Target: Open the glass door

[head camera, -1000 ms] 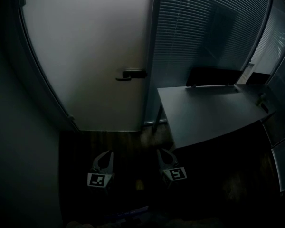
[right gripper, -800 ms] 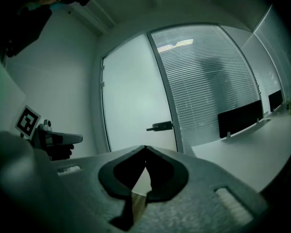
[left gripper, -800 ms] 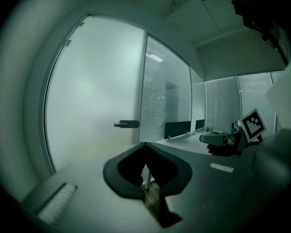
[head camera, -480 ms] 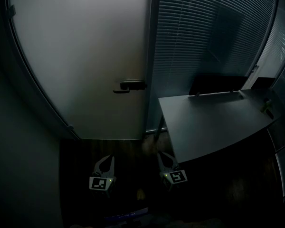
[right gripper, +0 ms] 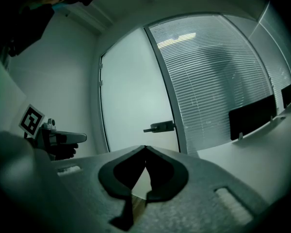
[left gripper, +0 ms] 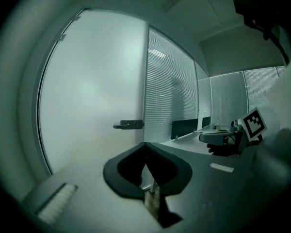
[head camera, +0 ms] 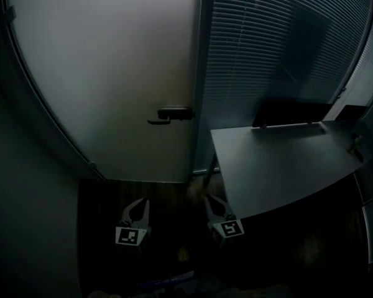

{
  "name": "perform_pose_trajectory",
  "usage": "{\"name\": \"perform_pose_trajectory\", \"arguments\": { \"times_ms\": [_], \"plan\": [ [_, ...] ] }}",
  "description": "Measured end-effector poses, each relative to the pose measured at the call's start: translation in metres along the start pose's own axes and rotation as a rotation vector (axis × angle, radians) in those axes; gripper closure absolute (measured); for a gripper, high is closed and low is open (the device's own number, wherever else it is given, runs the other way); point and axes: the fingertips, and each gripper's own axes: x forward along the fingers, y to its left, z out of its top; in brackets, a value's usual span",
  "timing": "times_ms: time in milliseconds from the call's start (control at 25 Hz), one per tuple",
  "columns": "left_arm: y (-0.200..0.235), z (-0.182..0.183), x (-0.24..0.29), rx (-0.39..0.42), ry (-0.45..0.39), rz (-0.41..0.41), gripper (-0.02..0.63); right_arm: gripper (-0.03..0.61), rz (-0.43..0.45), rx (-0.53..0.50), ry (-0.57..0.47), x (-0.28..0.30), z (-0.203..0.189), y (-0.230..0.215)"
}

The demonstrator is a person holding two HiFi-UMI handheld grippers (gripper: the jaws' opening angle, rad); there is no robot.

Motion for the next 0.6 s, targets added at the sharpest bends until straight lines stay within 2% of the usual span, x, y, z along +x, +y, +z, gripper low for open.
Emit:
{"name": "perform_pose_trajectory", "arguments": {
  "times_ms": [360, 600],
  "plan": [
    [0.016, 0.003, 0.042, 0.015, 0.007, -0.018, 0.611, 0.58, -0.045, 0.014, 0.004, 0.034, 0.001, -0.024],
    [0.044, 0.012, 0.084, 0.023, 0.002, -0.046, 0.611, 0.58, -0.079, 0.014, 0.001, 0.073, 0.006, -0.039]
  ]
}}
